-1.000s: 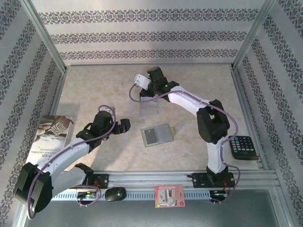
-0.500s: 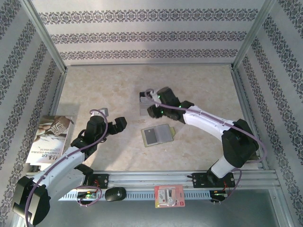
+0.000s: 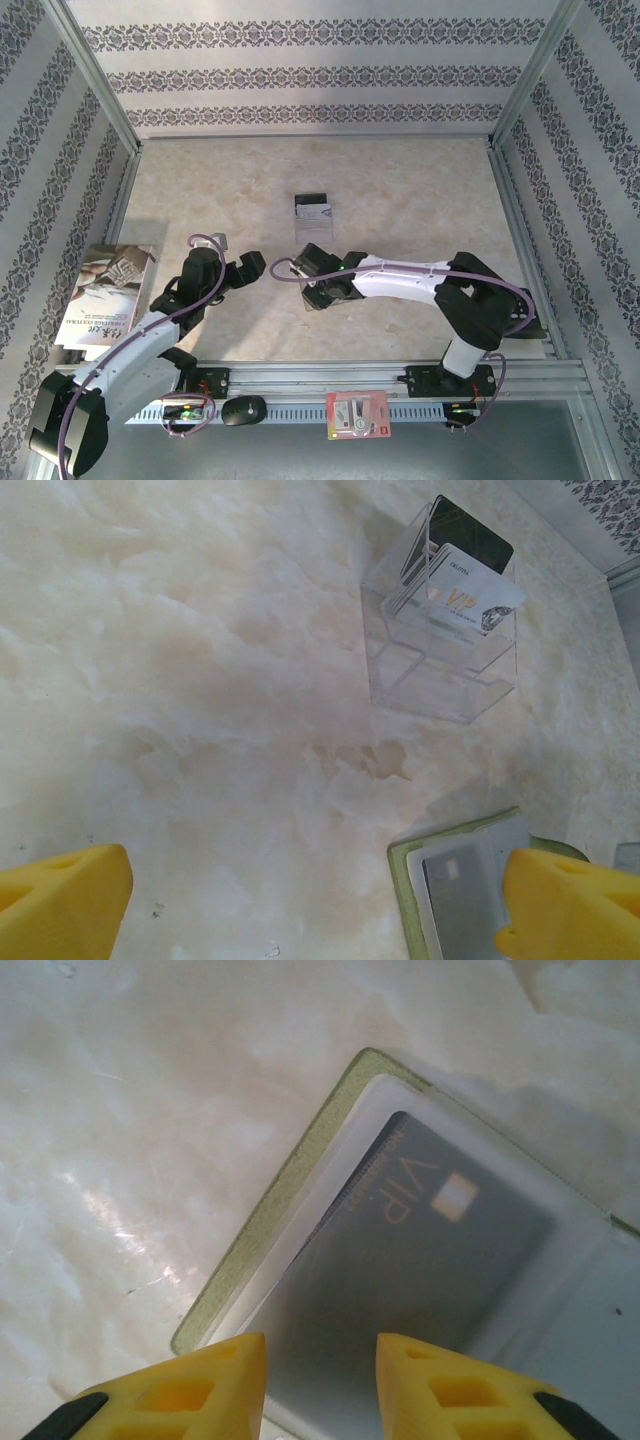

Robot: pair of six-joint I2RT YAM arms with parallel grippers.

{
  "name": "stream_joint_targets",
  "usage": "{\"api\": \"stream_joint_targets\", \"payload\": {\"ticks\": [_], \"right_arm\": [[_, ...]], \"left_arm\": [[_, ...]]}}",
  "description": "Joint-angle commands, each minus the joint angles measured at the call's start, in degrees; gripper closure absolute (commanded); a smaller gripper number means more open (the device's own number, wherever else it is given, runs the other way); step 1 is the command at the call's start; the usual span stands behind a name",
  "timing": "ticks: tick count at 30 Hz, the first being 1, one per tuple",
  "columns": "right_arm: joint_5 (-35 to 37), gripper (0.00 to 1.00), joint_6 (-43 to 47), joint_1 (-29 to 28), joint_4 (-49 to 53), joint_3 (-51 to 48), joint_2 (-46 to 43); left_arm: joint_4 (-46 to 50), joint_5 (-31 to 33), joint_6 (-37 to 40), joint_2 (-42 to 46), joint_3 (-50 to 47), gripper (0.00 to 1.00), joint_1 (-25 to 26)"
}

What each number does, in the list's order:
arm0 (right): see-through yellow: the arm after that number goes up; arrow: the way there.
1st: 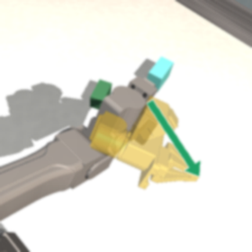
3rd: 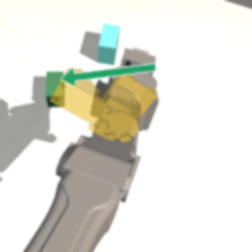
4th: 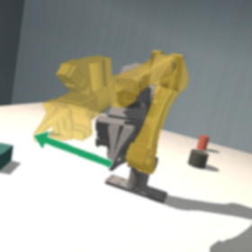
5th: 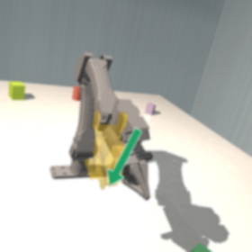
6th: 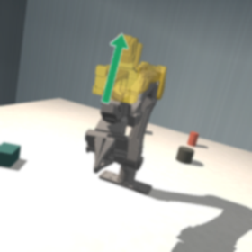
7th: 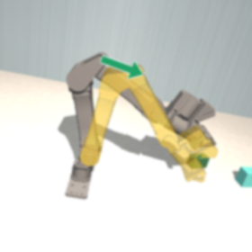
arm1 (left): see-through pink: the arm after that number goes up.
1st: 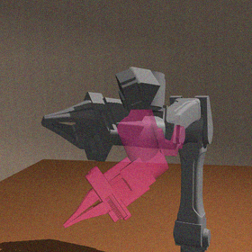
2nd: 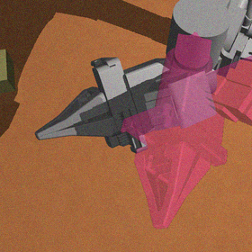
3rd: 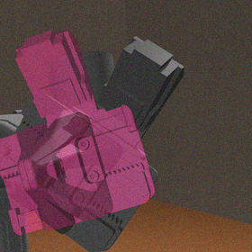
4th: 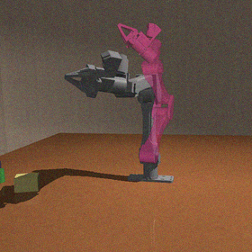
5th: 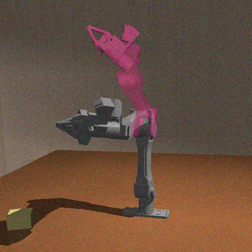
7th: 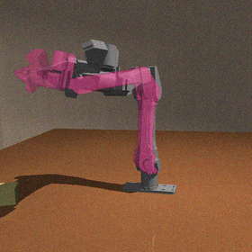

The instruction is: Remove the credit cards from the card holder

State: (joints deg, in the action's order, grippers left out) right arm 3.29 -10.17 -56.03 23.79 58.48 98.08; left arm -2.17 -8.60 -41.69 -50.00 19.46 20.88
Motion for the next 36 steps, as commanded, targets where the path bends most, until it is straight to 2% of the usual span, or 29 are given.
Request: {"api": "stream_joint_targets", "payload": {"ticks": [1,7,11,18,20,26,31,36], "right_arm": [[2.4,0.66,1.0,-0.3,0.7,1.9,1.5],[3.9,0.66,1.6,-1.1,1.0,2.5,4.9],[4.0,0.7,1.4,-1.4,0.8,2.4,6.0],[2.5,0.97,0.7,-1.1,-2.2,2.4,6.2],[1.1,1.0,-0.1,-0.9,-5.0,1.2,4.8],[-5.6,1.0,-3.8,1.0,-15.3,-3.6,-0.8],[-9.4,1.0,-8.0,3.6,-22.2,-8.4,-4.8],[-11.0,1.0,-13.2,5.0,-26.6,-11.9,-7.0]], "left_arm": [[0.9,-0.6,-0.3,0.0,-0.6,0.05,-0.7],[1.2,-1.1,0.0,0.0,-0.8,0.06,-0.7],[1.4,-1.6,0.2,-0.1,-0.6,0.07,-0.7],[1.2,-3.5,1.1,-1.0,0.1,0.1,-0.6],[0.5,-4.8,1.0,-2.1,0.2,0.12,-0.5],[-3.7,-6.1,0.5,-8.3,1.4,0.23,3.2],[-5.5,-2.8,1.9,-15.0,4.3,0.43,9.2],[-7.8,-1.3,2.4,-22.2,6.7,0.51,13.1]]}}
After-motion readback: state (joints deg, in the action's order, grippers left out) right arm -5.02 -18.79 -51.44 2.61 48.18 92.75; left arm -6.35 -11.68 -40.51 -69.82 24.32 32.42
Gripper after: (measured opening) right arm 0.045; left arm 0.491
